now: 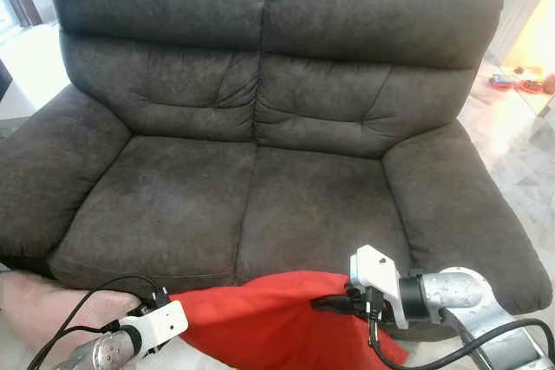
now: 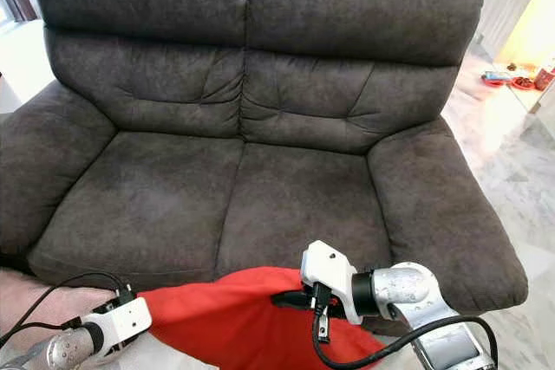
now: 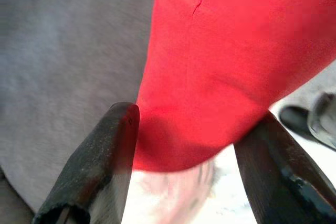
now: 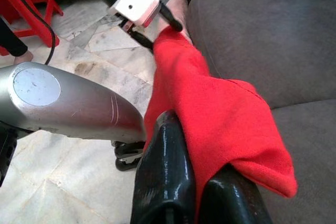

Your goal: Move the pillow to the sofa from floor

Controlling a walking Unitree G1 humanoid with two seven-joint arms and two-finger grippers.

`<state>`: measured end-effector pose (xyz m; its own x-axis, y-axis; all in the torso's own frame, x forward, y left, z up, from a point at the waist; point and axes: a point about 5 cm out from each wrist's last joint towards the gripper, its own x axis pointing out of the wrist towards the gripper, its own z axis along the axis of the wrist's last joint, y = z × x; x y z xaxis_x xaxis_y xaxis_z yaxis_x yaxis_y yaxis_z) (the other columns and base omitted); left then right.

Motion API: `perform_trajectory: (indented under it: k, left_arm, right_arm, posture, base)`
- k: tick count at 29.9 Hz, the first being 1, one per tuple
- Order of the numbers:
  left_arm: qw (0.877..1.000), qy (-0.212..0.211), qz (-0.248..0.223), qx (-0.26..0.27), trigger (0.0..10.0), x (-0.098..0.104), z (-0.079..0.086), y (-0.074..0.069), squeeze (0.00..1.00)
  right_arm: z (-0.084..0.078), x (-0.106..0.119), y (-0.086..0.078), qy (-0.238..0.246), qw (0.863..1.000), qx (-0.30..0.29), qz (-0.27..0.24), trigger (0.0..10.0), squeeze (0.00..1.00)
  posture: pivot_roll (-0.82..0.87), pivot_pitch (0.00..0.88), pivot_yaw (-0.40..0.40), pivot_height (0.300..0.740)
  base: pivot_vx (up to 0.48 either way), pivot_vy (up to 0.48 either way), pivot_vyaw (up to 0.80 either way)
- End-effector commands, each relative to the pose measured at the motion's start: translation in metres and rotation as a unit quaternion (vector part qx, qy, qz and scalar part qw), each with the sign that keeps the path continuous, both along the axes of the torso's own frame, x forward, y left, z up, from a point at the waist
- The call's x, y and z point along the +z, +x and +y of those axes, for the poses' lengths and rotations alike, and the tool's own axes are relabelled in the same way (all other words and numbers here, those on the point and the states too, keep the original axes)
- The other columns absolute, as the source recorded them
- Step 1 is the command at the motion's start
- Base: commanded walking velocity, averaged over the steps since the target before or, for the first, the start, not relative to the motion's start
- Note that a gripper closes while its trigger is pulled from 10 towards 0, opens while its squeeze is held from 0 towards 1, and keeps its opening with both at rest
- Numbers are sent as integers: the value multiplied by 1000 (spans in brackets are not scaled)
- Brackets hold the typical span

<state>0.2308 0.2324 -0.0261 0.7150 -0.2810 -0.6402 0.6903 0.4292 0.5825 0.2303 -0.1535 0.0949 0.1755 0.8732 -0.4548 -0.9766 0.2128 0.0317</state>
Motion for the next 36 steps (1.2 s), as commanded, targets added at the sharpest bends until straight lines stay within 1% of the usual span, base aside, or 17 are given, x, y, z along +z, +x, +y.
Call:
perform_trajectory:
  k: [1,7,14,18,20,26,27,29,31,32,34,36]
  left_arm:
    - [1000,-9,-23,-5,10000,8,-1,9,0]
    - [1000,-11,-7,-20,10000,8,-6,10,0]
    - [999,-21,-12,-26,10000,10,-10,12,0]
    - [999,-34,-9,-35,10000,11,-12,13,0]
    - [998,-49,-7,-40,10000,13,-13,14,0]
    - [993,-101,13,-59,10000,20,-17,15,0]
    - [992,-109,19,-64,10000,20,-18,14,0]
    - [989,-123,33,-80,10000,21,-21,13,0]
    - [988,-126,38,-82,10000,21,-21,13,0]
    - [985,-139,60,-89,10000,19,-23,10,0]
    - [979,-157,83,-94,10000,18,-27,8,0]
    - [976,-167,96,-102,10000,17,-30,6,0]
  right_arm:
    - [8,21,1,34,998,25,-41,0,0]
    - [8,26,-1,35,998,33,-41,0,0]
    - [7,26,-5,29,998,48,-35,0,0]
    - [4,21,-8,1,998,57,-26,0,0]
    - [0,14,-11,-28,997,66,-18,0,0]
    - [-9,5,-15,-77,994,76,-8,0,0]
    - [-10,5,-16,-80,994,77,-7,0,0]
    - [-10,7,-17,-68,995,77,-5,0,0]
    - [-10,8,-17,-67,995,77,-5,0,0]
    - [-10,9,-18,-66,995,78,-7,0,0]
    - [-9,11,-17,-63,995,77,-10,0,0]
    - [-9,12,-17,-63,995,76,-13,0,0]
  posture:
    - [84,13,-83,726]
    - [76,12,-88,726]
    - [71,10,-93,726]
    - [68,10,-96,726]
    - [68,9,-97,726]
    - [61,4,-97,726]
    - [60,4,-97,726]
    - [60,3,-98,726]
    - [57,2,-97,726]
    - [51,0,-97,726]
    - [50,0,-97,726]
    - [47,0,-97,726]
  base:
    - [0,0,0]
    - [0,0,0]
    - [0,0,0]
    - [0,0,0]
    - [0,0,0]
    - [0,0,0]
    - [0,0,0]
    - [0,0,0]
    - [0,0,0]
    - [0,0,0]
    - [0,0,0]
    - [0,0,0]
